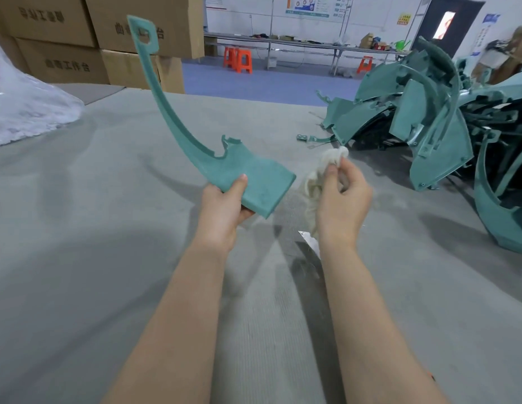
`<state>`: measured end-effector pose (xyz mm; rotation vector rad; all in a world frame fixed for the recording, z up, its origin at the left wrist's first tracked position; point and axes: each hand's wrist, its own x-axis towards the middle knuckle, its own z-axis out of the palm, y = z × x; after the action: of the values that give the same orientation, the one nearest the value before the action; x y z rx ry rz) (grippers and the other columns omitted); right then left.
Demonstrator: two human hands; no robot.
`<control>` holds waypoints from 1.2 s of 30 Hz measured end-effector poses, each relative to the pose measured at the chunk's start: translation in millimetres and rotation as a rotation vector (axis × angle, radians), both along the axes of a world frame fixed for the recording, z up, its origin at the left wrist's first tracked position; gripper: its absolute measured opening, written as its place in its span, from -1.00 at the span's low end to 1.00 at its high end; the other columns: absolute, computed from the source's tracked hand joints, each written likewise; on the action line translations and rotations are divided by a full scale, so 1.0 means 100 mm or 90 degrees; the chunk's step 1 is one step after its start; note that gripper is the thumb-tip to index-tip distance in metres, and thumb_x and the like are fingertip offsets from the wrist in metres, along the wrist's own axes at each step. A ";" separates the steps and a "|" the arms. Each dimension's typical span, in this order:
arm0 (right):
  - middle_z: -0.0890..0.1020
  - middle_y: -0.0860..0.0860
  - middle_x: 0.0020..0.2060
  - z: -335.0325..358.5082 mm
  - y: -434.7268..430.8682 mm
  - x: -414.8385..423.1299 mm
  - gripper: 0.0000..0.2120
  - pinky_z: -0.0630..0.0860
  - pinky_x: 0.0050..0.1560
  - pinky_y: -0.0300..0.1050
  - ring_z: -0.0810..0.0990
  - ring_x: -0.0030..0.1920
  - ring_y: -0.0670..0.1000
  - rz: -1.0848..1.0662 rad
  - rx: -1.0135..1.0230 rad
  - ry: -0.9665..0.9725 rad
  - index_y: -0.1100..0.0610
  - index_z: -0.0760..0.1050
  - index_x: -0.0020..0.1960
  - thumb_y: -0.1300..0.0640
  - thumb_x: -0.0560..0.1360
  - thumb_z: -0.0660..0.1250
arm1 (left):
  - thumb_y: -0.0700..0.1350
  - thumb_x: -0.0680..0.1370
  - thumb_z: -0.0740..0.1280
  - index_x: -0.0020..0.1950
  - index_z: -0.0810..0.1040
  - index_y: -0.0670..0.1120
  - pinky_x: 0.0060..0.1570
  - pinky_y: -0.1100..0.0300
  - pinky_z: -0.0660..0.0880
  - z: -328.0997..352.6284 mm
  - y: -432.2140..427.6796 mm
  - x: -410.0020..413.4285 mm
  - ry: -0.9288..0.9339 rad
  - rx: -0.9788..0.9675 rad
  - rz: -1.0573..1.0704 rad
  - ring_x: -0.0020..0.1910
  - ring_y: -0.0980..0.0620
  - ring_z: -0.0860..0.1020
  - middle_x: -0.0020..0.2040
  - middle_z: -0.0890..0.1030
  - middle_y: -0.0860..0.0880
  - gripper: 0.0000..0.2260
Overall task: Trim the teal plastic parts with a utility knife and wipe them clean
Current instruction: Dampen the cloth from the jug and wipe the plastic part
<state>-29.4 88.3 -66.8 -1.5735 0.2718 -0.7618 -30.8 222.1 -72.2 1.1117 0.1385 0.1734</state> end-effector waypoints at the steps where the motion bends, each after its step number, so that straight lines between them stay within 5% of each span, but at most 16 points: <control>1: 0.65 0.04 0.12 0.01 0.06 -0.03 -0.75 0.50 0.16 -0.18 0.60 0.03 -0.06 0.044 -0.056 -0.011 0.15 0.57 0.25 0.15 0.61 0.26 | -0.21 0.63 0.22 0.25 0.50 -0.20 -0.22 0.19 0.63 0.00 -0.01 0.00 -0.008 0.005 0.005 -0.09 0.06 0.64 -0.01 0.65 -0.07 -0.79; 6: 0.62 0.06 0.18 -0.13 0.34 -0.07 -0.78 0.31 0.10 -0.24 0.52 0.12 0.18 0.260 -0.494 -0.021 0.15 0.64 0.17 0.24 0.56 0.32 | -0.11 0.68 0.09 0.21 0.52 -0.18 -0.23 0.15 0.63 0.06 0.03 -0.03 -0.009 -0.083 -0.056 -0.11 -0.01 0.65 -0.04 0.67 -0.10 -0.73; 12: 0.56 0.03 0.29 -0.12 0.02 0.07 -0.74 0.26 0.16 -0.23 0.48 0.22 0.17 0.045 -0.481 0.099 0.12 0.59 0.23 0.22 0.61 0.23 | -0.18 0.66 0.16 0.01 0.53 -0.10 -0.34 0.15 0.61 0.04 -0.01 -0.03 -0.011 -0.011 -0.140 -0.26 0.09 0.68 -0.23 0.70 0.04 -0.84; 17: 0.64 0.10 0.14 -0.13 0.51 -0.17 -0.79 0.22 0.01 -0.33 0.51 0.07 0.21 0.189 -0.513 -0.053 0.20 0.66 0.12 0.28 0.55 0.30 | -0.22 0.66 0.14 0.00 0.56 -0.19 -0.39 0.26 0.55 0.04 0.09 0.03 -0.050 -0.109 -0.125 -0.29 0.10 0.66 -0.25 0.69 -0.02 -0.80; 20: 0.64 0.11 0.14 -0.08 0.47 -0.11 -0.80 0.19 0.00 -0.35 0.50 0.05 0.20 0.126 -0.475 -0.071 0.21 0.65 0.11 0.28 0.55 0.31 | -0.17 0.66 0.14 0.07 0.56 -0.14 -0.34 0.21 0.58 0.03 0.13 0.01 -0.043 -0.081 -0.179 -0.24 0.09 0.67 -0.18 0.70 -0.02 -0.80; 24: 0.58 0.09 0.24 -0.16 0.04 0.08 -0.74 0.28 0.13 -0.22 0.50 0.17 0.20 0.019 -0.435 0.079 0.17 0.60 0.22 0.22 0.60 0.24 | -0.15 0.65 0.17 0.05 0.55 -0.05 -0.35 0.15 0.60 0.00 0.09 -0.01 -0.002 0.072 -0.229 -0.21 0.09 0.68 -0.17 0.71 0.04 -0.84; 27: 0.55 0.11 0.26 -0.19 -0.08 0.06 -0.72 0.30 0.24 -0.15 0.48 0.24 0.20 0.018 -0.361 0.153 0.18 0.56 0.28 0.20 0.62 0.22 | -0.16 0.66 0.16 0.01 0.54 -0.06 -0.37 0.16 0.60 0.04 0.09 0.00 0.023 0.057 -0.200 -0.24 0.11 0.68 -0.22 0.71 0.06 -0.83; 31: 0.55 0.08 0.23 -0.02 0.11 -0.07 -0.69 0.31 0.34 -0.10 0.46 0.25 0.11 0.186 -0.396 0.026 0.14 0.60 0.22 -0.01 0.59 0.29 | -0.22 0.64 0.12 0.01 0.51 -0.09 -0.37 0.18 0.59 0.10 0.13 -0.01 0.006 0.010 -0.072 -0.29 0.09 0.67 -0.28 0.69 0.04 -0.82; 34: 0.44 -0.03 0.31 -0.01 0.25 -0.16 -0.44 0.16 0.30 -0.28 0.34 0.29 0.04 0.356 -0.572 0.052 0.05 0.51 0.32 -0.24 0.43 0.40 | -0.25 0.61 0.09 0.25 0.44 -0.17 -0.29 0.11 0.61 0.12 0.14 -0.01 -0.002 0.050 0.008 -0.16 -0.05 0.63 -0.05 0.64 -0.14 -0.74; 36: 0.41 -0.02 0.37 -0.04 0.27 -0.14 -0.42 0.15 0.28 -0.26 0.33 0.32 0.09 0.345 -0.655 0.070 0.04 0.44 0.39 -0.16 0.45 0.42 | -0.19 0.63 0.10 0.34 0.37 -0.15 -0.36 0.14 0.58 0.15 0.12 -0.02 0.006 0.052 0.009 -0.15 -0.09 0.61 0.04 0.58 -0.17 -0.72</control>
<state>-43.3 115.2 -70.5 -2.5013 -0.5529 -0.3708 -32.4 234.1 -57.6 1.1938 0.1498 0.1880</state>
